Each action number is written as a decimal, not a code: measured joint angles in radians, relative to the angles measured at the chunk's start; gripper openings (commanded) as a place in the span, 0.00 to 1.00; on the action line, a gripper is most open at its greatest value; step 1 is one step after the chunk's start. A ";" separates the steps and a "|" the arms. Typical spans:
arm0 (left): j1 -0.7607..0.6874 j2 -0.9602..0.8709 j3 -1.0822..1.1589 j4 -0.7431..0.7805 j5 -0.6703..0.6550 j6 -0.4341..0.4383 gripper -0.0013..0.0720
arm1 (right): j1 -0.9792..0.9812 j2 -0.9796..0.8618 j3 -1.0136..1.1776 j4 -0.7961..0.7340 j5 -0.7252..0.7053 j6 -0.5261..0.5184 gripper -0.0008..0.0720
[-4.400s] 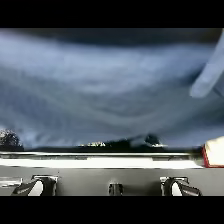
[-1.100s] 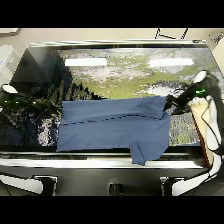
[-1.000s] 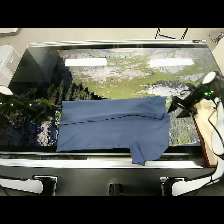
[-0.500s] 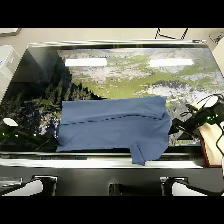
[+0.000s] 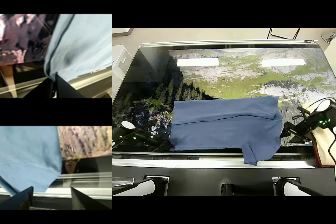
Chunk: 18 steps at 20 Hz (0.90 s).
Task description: Fold the clothes and pants, and hang the long-sleeved shirts on hangers.
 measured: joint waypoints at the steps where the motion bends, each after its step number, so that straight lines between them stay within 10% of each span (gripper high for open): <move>1: -0.003 0.000 0.000 0.000 -0.003 -0.004 0.05 | 0.000 0.013 -0.039 0.001 -0.014 0.000 0.79; 8: -0.011 0.000 -0.001 -0.002 -0.031 -0.002 0.05 | 0.002 0.046 -0.277 0.125 -0.173 -0.061 0.74; 10: -0.011 0.000 -0.001 -0.002 -0.036 -0.002 0.05 | 0.003 0.049 -0.324 0.167 -0.180 -0.064 0.57; 12: -0.012 0.000 -0.001 -0.002 -0.036 -0.002 0.05 | 0.003 0.050 -0.369 0.199 -0.207 -0.068 0.11; 18: 0.001 0.024 0.052 -0.010 -0.055 0.003 0.05 | 0.004 0.049 -0.336 0.224 -0.252 -0.087 0.06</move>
